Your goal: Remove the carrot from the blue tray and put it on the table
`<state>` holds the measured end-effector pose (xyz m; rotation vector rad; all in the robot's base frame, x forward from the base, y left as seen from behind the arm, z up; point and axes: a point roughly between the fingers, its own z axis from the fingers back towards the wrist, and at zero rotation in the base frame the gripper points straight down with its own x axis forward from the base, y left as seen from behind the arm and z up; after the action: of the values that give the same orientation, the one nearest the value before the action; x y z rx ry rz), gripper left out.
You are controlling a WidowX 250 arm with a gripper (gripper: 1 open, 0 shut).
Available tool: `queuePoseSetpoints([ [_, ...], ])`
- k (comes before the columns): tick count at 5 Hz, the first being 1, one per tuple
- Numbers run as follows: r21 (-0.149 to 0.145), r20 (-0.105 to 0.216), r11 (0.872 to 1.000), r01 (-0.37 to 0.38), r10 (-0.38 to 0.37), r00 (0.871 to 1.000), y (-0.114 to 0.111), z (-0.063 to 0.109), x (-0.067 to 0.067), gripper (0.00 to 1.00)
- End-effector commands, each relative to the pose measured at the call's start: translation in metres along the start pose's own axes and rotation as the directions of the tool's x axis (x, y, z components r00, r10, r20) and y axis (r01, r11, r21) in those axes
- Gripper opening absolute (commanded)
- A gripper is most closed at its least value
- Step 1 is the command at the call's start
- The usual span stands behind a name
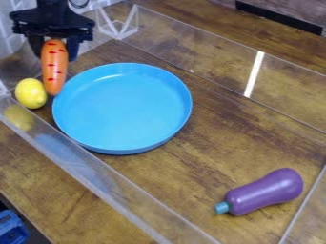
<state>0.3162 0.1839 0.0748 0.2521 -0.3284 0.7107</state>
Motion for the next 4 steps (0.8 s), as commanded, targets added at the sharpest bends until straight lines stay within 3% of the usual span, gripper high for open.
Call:
queuePoseSetpoints([
  [1,-0.027,0.080,0.999,0.035,-0.033,0.996,-0.010,0.024,0.014,1.00],
  [3,-0.053,0.058,0.990,0.134,-0.130,0.990,-0.033,0.036,0.011,1.00],
  [4,-0.096,0.018,0.980,0.175,-0.174,0.985,-0.049,0.045,0.007,1.00],
])
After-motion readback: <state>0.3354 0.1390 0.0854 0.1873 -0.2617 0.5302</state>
